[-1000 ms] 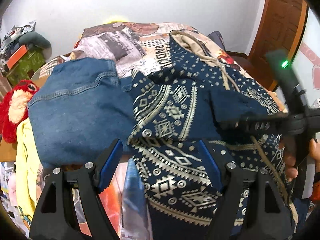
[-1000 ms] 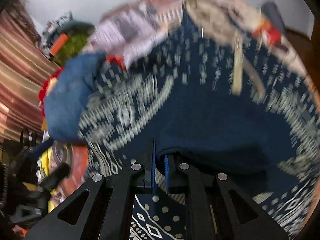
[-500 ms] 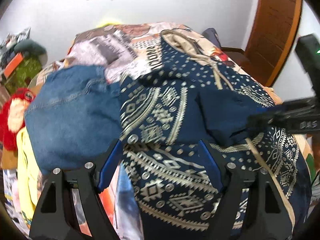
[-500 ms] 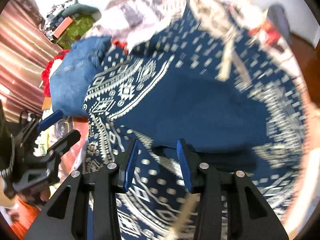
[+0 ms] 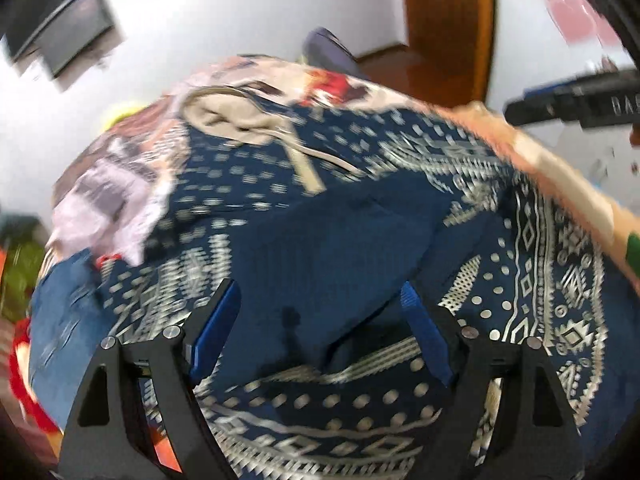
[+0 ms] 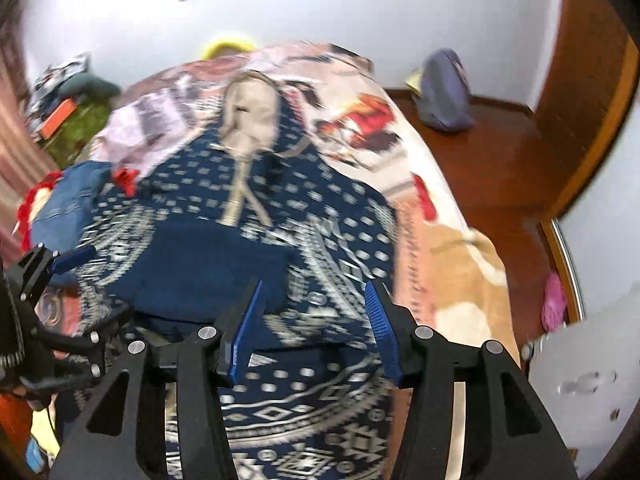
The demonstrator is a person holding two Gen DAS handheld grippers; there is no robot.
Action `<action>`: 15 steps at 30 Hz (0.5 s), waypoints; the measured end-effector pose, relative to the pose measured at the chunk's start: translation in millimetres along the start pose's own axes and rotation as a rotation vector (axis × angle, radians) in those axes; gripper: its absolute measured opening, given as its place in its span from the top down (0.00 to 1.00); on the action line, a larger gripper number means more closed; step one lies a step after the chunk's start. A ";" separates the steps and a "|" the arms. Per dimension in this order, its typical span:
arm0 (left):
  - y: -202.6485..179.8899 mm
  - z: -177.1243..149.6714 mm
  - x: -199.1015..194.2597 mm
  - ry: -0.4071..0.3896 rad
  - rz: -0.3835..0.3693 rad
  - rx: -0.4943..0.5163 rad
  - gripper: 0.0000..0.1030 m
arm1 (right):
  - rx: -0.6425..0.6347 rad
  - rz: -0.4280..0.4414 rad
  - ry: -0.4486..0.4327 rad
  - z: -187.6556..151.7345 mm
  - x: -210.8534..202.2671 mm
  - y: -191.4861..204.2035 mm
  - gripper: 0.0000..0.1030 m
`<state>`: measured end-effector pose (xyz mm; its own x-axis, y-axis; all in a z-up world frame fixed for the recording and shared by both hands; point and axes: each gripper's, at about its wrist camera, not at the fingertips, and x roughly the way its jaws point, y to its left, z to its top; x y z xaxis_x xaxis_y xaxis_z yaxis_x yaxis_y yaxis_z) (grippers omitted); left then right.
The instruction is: Fold large clothes
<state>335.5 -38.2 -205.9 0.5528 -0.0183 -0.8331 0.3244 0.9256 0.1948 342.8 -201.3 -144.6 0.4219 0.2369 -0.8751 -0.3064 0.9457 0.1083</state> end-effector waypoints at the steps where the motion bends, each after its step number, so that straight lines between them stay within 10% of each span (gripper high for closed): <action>1: -7.9 1.7 11.4 0.023 0.010 0.031 0.20 | 0.007 -0.003 0.011 -1.7 4.5 -2.5 0.53; 10: -34.0 15.3 58.7 0.067 -0.065 0.094 0.24 | 0.040 -0.031 0.119 -24.3 62.2 -26.6 0.53; 15: -26.9 27.7 73.5 0.090 -0.126 0.031 0.53 | 0.042 -0.038 0.124 -36.0 75.1 -28.9 0.52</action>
<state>388.7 -74.9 -258.0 0.4360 -0.0982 -0.8946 0.4109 0.9061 0.1008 352.6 -218.9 -230.4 0.3232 0.1742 -0.9302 -0.2554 0.9625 0.0915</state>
